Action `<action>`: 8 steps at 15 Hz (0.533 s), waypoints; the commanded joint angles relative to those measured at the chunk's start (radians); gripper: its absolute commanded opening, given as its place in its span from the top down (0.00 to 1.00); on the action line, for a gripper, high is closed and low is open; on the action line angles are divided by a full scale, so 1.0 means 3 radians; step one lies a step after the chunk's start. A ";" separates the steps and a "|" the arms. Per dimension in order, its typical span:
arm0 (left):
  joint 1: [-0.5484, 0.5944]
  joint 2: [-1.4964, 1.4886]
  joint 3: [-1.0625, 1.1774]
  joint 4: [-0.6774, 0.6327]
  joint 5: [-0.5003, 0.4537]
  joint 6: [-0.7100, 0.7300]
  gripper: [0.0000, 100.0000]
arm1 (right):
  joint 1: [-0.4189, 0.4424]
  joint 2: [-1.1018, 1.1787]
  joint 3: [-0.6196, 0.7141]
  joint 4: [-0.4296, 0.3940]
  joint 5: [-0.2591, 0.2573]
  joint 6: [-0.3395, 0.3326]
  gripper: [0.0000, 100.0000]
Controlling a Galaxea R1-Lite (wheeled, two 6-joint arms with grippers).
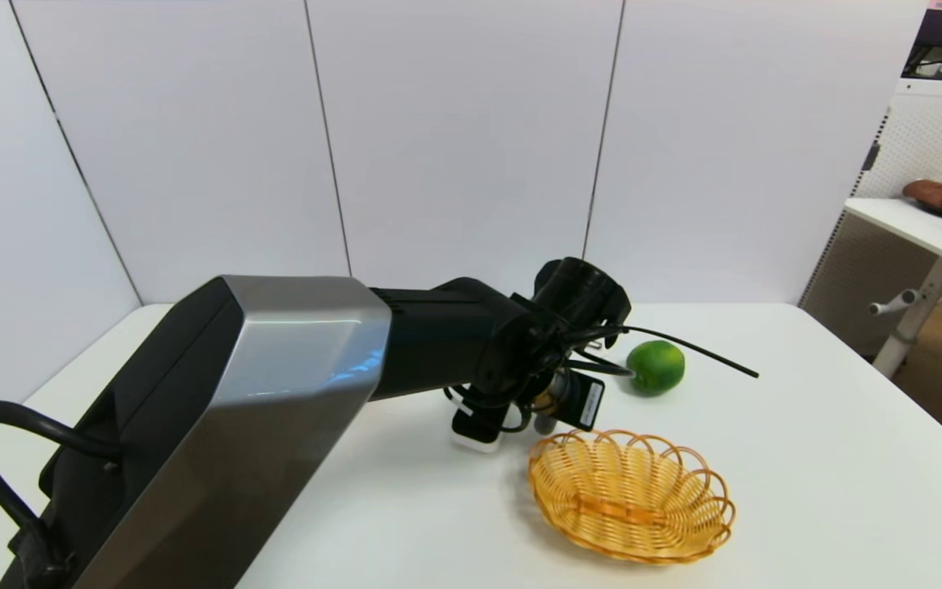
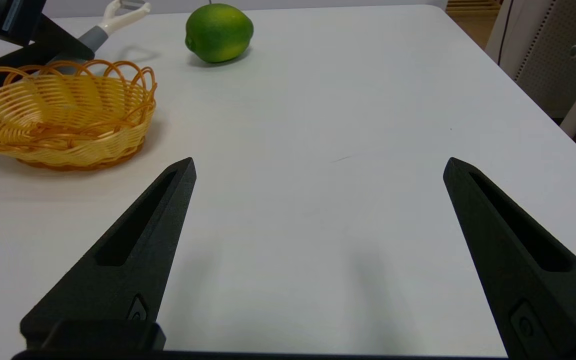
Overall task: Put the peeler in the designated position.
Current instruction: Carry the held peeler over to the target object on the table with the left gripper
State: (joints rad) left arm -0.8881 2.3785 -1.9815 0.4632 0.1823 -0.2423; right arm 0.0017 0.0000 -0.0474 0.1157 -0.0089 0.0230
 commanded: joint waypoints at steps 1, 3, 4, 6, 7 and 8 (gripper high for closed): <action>0.0020 0.0023 -0.0006 0.0005 -0.0050 0.0005 0.00 | -0.0001 0.0005 0.0000 0.0003 -0.0001 -0.0005 0.00; 0.0030 0.0033 -0.0006 -0.0056 -0.0045 0.0000 0.00 | -0.0001 0.0000 0.0000 0.0003 -0.0001 -0.0005 0.00; 0.0030 0.0033 -0.0006 -0.0102 -0.0040 0.0010 0.00 | -0.0001 0.0005 0.0000 0.0003 -0.0001 -0.0005 0.00; 0.0061 -0.0085 -0.0006 -0.0240 0.0016 0.0066 0.00 | 0.0005 0.0005 0.0000 0.0003 -0.0001 -0.0005 0.00; 0.0102 -0.0264 -0.0006 -0.0281 0.0149 0.0210 0.00 | -0.0001 0.0005 0.0000 0.0003 -0.0001 -0.0005 0.00; 0.0158 -0.0468 -0.0006 -0.0291 0.0333 0.0414 0.00 | -0.0001 0.0005 0.0000 0.0003 -0.0001 -0.0005 0.00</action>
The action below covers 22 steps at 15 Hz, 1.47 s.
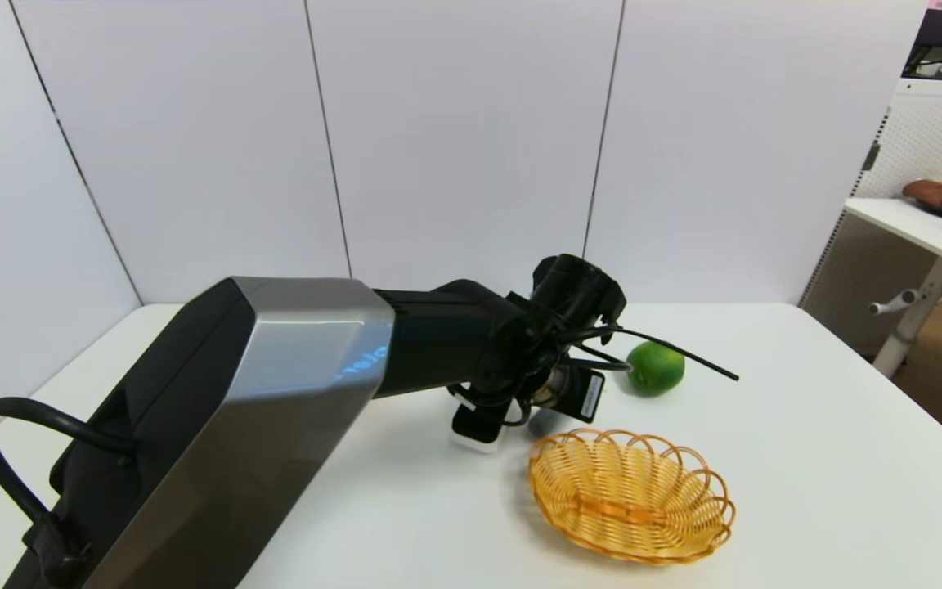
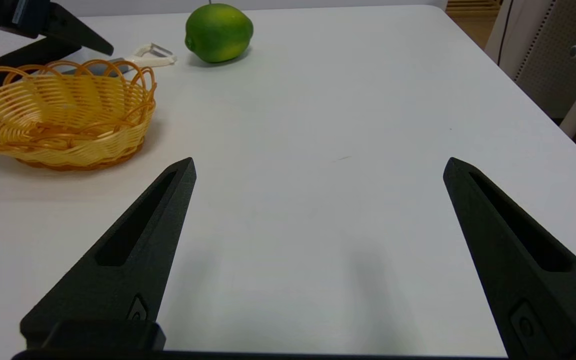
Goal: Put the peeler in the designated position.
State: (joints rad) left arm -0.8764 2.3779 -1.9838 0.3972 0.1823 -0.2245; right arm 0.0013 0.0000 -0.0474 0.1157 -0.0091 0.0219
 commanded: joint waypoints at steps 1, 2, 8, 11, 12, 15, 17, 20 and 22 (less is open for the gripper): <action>0.0181 -0.0742 0.0001 -0.0061 0.0502 0.0518 0.00 | 0.0001 0.0005 0.0000 0.0003 0.0000 -0.0001 0.00; 0.0257 -0.1013 0.0022 -0.0051 0.0573 0.0646 0.00 | 0.0006 0.0005 0.0000 0.0003 0.0000 0.0009 0.00; 0.1592 -0.3028 0.0569 0.0067 0.0502 0.1991 0.00 | 0.0001 0.0005 0.0000 0.0003 0.0000 0.0009 0.00; 0.2528 -0.4066 0.1592 0.0067 -0.0224 0.1868 0.00 | 0.0006 0.0005 0.0000 0.0003 0.0000 -0.0001 0.00; 0.2717 -0.4388 0.1944 0.0072 -0.0367 0.1725 0.00 | 0.0001 0.0005 0.0000 0.0003 0.0000 -0.0001 0.00; 0.2926 -0.5451 0.3248 0.0062 -0.0449 0.1382 0.00 | 0.0006 0.0000 0.0000 0.0003 0.0000 -0.0001 0.00; 0.2921 -0.6126 0.4015 0.0056 -0.0444 0.1362 0.00 | 0.0001 0.0005 0.0000 0.0003 0.0000 -0.0001 0.00; 0.2926 -0.6888 0.4982 -0.0143 -0.0444 0.1244 0.00 | 0.0001 0.0005 0.0000 0.0003 0.0000 -0.0001 0.00; 0.2916 -0.7231 0.5539 -0.0557 -0.0449 0.1249 0.00 | 0.0006 0.0005 0.0000 0.0003 0.0000 -0.0001 0.00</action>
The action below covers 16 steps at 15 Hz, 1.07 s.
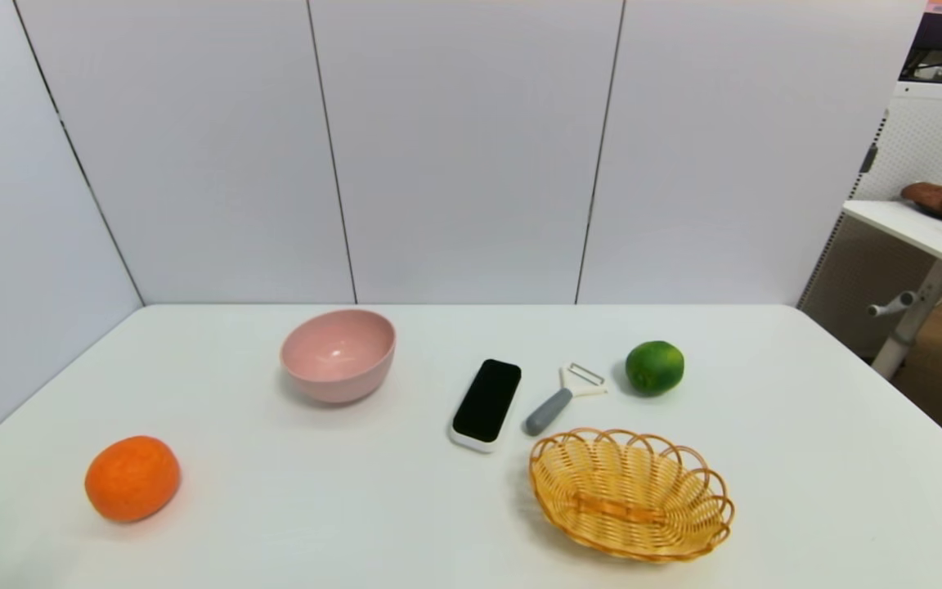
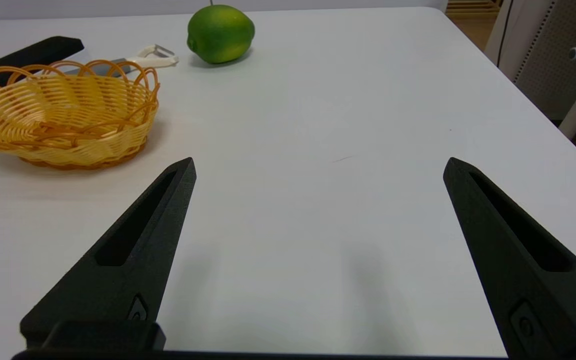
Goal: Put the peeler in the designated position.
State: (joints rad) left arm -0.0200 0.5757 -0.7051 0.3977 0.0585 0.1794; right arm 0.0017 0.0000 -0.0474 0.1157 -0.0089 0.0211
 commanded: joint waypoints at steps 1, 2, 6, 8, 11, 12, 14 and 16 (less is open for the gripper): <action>0.0056 -0.1387 0.1522 -0.0676 -0.0037 -0.0107 0.00 | -0.0001 0.0005 0.0000 0.0003 -0.0001 0.0001 0.00; 0.0056 -0.1592 0.1752 -0.0722 -0.0037 -0.0173 0.00 | -0.0001 0.0000 0.0000 0.0003 -0.0001 0.0001 0.00; 0.0056 -0.1919 0.2079 -0.0727 -0.0088 -0.0327 0.00 | -0.0001 0.0005 0.0000 0.0003 -0.0001 0.0012 0.00; 0.0056 -0.1919 0.2156 -0.0814 -0.0169 -0.0363 0.00 | -0.0001 0.0005 0.0000 0.0003 -0.0001 0.0001 0.00; 0.0056 -0.1919 0.2207 -0.0947 -0.0149 -0.0521 0.00 | -0.0001 0.0005 0.0000 0.0003 -0.0001 0.0001 0.00; 0.0056 -0.1919 0.2207 -0.0947 -0.0144 -0.0567 0.00 | -0.0001 0.0000 0.0000 0.0003 -0.0001 0.0001 0.00; 0.0056 -0.1919 0.2207 -0.0947 -0.0139 -0.0664 0.00 | 0.0005 0.0005 0.0000 0.0003 -0.0001 0.0001 0.00; 0.0056 -0.1919 0.2207 -0.0947 -0.0139 -0.0669 0.00 | 0.0005 0.0005 0.0000 0.0003 -0.0001 0.0012 0.00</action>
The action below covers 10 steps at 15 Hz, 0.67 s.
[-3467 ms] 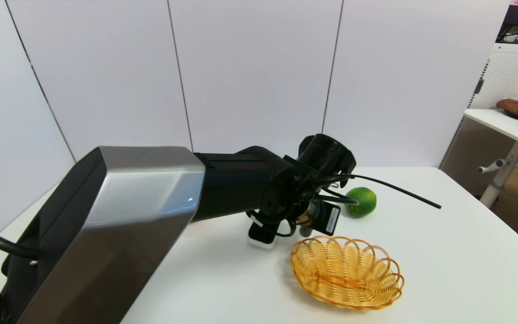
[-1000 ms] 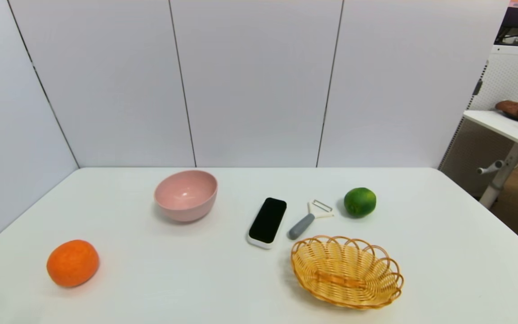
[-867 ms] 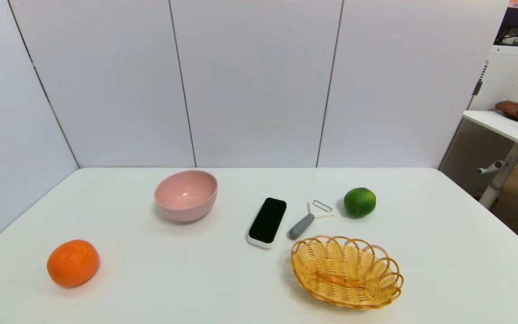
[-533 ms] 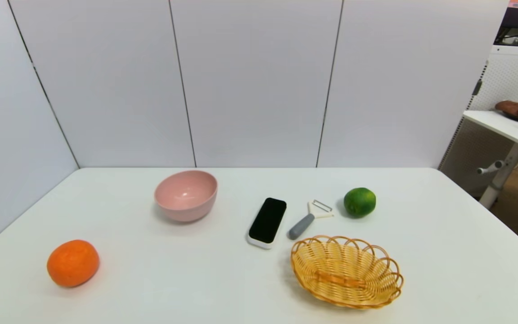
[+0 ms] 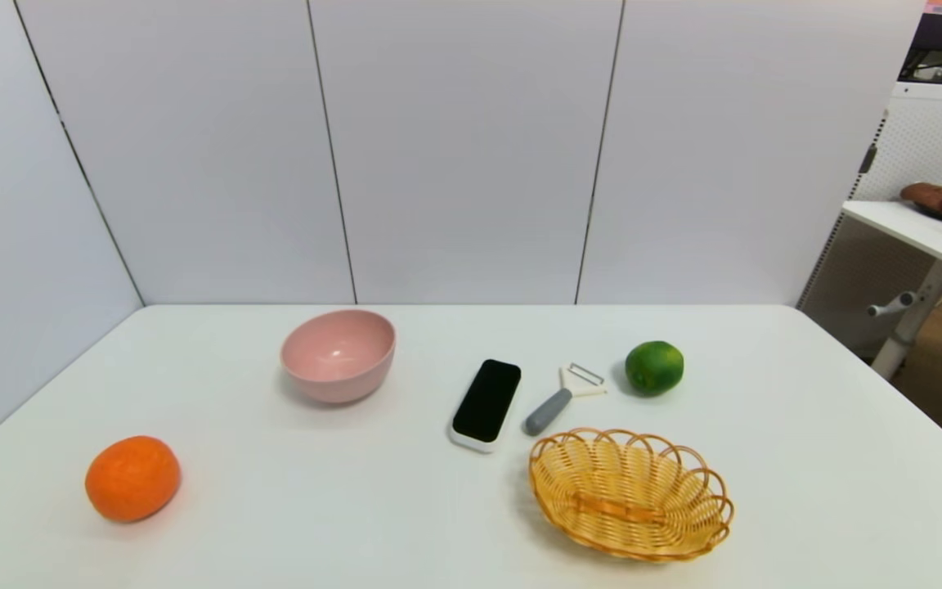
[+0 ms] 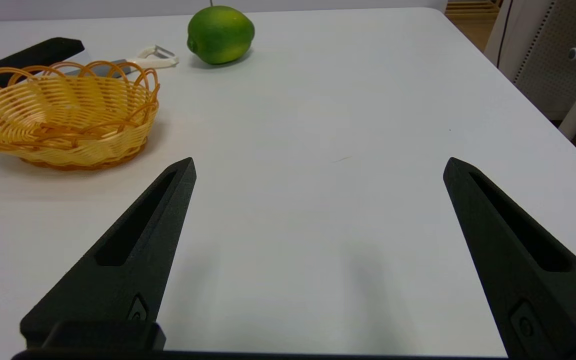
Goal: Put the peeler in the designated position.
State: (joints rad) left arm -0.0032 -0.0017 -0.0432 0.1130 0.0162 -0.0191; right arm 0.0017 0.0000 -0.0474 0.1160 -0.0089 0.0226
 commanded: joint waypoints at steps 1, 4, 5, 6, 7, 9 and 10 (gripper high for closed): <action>0.0000 0.0006 0.0001 0.0002 0.0002 -0.0008 0.00 | -0.0001 0.0005 0.0000 0.0002 -0.0001 0.0007 0.00; 0.0000 0.0006 0.0001 0.0002 0.0002 -0.0008 0.00 | -0.0001 0.0005 0.0000 0.0002 -0.0001 -0.0004 0.00; 0.0000 0.0006 0.0001 0.0002 0.0002 -0.0008 0.00 | -0.0001 0.0005 0.0000 0.0002 -0.0001 0.0007 0.00; 0.0000 0.0006 0.0001 0.0002 0.0002 -0.0008 0.00 | -0.0001 0.0005 0.0000 0.0002 -0.0001 -0.0004 0.00; 0.0000 0.0006 0.0001 0.0002 0.0002 -0.0008 0.00 | -0.0001 0.0005 0.0000 0.0002 -0.0001 0.0007 0.00; 0.0000 0.0006 0.0001 0.0002 0.0002 -0.0013 0.00 | -0.0001 0.0005 0.0000 0.0007 -0.0001 -0.0004 0.00; 0.0000 0.0006 0.0001 0.0002 0.0002 -0.0008 0.00 | -0.0001 0.0005 0.0000 0.0007 -0.0006 -0.0004 0.00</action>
State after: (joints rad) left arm -0.0032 -0.0028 -0.0428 0.1130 0.0164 -0.0215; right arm 0.0017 0.0000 -0.0474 0.1164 -0.0091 0.0219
